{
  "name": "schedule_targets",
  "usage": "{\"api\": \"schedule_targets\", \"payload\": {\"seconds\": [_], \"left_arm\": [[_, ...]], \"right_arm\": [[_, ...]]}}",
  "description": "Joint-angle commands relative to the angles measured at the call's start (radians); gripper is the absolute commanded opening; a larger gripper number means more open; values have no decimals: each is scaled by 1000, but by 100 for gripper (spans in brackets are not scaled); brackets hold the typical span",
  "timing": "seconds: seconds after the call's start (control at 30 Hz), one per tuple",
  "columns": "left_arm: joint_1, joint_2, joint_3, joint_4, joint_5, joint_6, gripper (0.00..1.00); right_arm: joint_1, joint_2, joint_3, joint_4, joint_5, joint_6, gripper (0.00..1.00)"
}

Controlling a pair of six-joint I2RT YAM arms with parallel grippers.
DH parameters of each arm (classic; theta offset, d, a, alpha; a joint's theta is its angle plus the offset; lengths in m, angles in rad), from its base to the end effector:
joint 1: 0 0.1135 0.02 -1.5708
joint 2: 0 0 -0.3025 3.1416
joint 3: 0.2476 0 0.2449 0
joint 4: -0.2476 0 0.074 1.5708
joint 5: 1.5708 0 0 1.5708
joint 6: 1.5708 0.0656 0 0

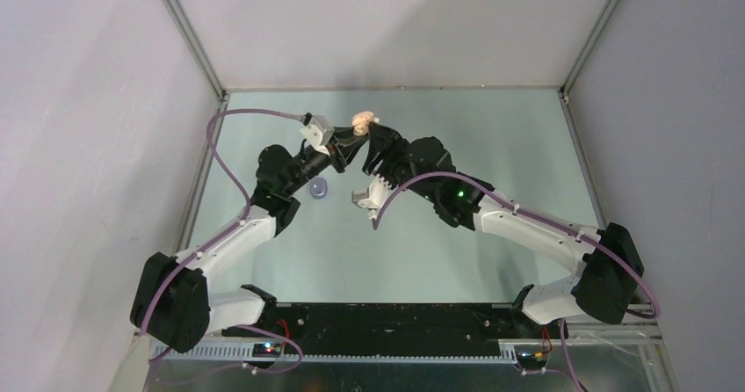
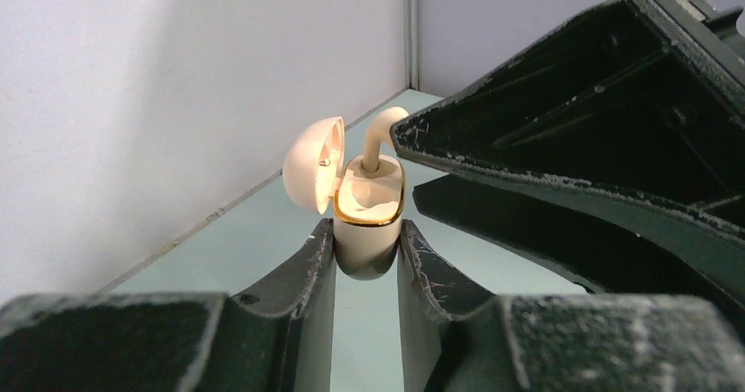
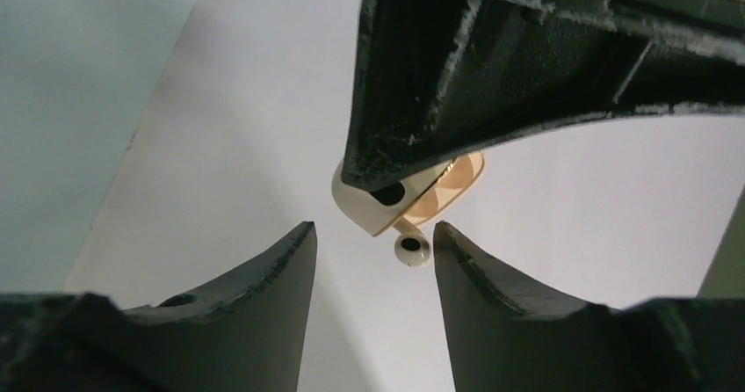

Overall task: Insert the wireless bluetooth earbuds into the charging case
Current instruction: Place the earbud in the charging case.

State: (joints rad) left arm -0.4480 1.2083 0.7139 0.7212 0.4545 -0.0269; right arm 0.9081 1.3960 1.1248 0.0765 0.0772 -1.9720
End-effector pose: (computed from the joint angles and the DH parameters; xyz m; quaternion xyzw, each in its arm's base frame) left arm 0.2397 -0.1471 0.3664 0.2992 0.5563 -0.3157 0.7081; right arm 0.2187 0.2720 0.3786 -0.7621 0.1249 -0.3476 0.5318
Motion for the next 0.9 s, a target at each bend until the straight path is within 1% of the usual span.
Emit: {"api": "schedule_targets", "payload": {"seconds": [0.0,0.07,0.1,0.17,0.2,0.23,0.27,0.3,0.33,0.37,0.4,0.43,0.47,0.5,0.53,0.57,0.6,0.63,0.67,0.7,0.77,0.87], "left_arm": [[-4,-6,-29,80,16,21,0],[5,0,-34,85,35,43,0],[8,2,-35,85,44,50,0],[17,9,-33,86,59,53,0],[25,18,-31,86,67,52,0],[29,22,-28,87,89,52,0],[36,29,-22,89,102,51,0],[40,33,-19,91,136,50,0],[48,42,-12,93,157,56,0],[52,45,-8,92,200,59,0],[61,52,1,89,244,66,0],[68,55,4,85,271,68,0],[79,60,13,82,323,74,0],[85,64,20,76,348,77,0],[95,66,24,71,398,84,0],[99,72,37,54,424,89,0],[105,75,42,45,473,98,0],[107,79,51,33,489,99,0],[109,81,53,29,514,101,0],[110,84,62,17,524,103,0],[110,86,70,5,549,113,0],[112,88,77,-12,568,157,0]], "right_arm": [[5,-34,83,-48,63,44,58],[5,-65,106,-118,59,87,65],[0,-95,112,-165,51,101,72],[-5,-135,116,-234,17,144,81],[-7,-169,117,-260,-15,181,83],[-16,-200,127,-325,-33,205,83],[-21,-214,136,-391,-78,264,84],[-32,-233,157,-416,-100,351,84],[-38,-237,175,-480,-139,404,84],[-59,-232,235,-520,-165,536,84],[-75,-220,277,-631,-231,607,83],[-115,-179,386,-697,-274,758,83],[-137,-153,439,-811,-359,829,82],[-184,-86,552,-869,-399,967,81],[-204,-50,613,-975,-488,1025,78],[-245,26,717,-1030,-533,1105,76],[-260,60,768,-1132,-621,1128,73],[-281,129,860,-1177,-660,1149,72],[-295,156,896,-1247,-719,1152,71],[-299,201,947,-1268,-762,1158,70],[-307,236,968,-1288,-801,1162,70],[-311,246,931,-1249,-807,1160,70]]}}
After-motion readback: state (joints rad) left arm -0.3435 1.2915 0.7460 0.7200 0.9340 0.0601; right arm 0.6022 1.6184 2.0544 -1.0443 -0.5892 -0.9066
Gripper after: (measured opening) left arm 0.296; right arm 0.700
